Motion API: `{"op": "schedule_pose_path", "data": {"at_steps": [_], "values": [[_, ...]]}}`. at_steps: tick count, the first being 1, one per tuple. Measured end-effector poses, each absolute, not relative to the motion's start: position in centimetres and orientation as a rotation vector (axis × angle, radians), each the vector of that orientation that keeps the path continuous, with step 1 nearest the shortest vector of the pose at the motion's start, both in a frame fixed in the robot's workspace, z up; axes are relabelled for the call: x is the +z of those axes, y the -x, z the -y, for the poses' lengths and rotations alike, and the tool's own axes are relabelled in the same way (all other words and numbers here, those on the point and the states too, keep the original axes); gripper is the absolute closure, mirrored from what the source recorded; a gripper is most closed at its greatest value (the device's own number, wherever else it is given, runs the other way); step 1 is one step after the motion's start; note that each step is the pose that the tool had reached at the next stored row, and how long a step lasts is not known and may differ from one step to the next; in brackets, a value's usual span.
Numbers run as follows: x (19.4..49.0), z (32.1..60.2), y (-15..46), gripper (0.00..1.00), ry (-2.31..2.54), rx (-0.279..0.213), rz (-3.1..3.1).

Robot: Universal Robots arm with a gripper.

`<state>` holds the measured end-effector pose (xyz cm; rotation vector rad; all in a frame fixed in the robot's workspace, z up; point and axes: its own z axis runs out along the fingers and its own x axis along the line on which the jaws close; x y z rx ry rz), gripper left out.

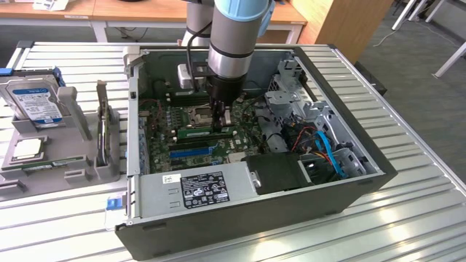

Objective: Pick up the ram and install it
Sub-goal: 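Insert the ram into the slot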

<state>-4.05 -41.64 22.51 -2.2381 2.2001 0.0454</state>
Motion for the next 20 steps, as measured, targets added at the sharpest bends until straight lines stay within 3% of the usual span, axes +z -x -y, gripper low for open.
{"op": "schedule_pose_path", "data": {"at_steps": [20], "values": [[22.73, 41.64, 4.04, 0.88, 2.238, 0.045, -2.200]]}}
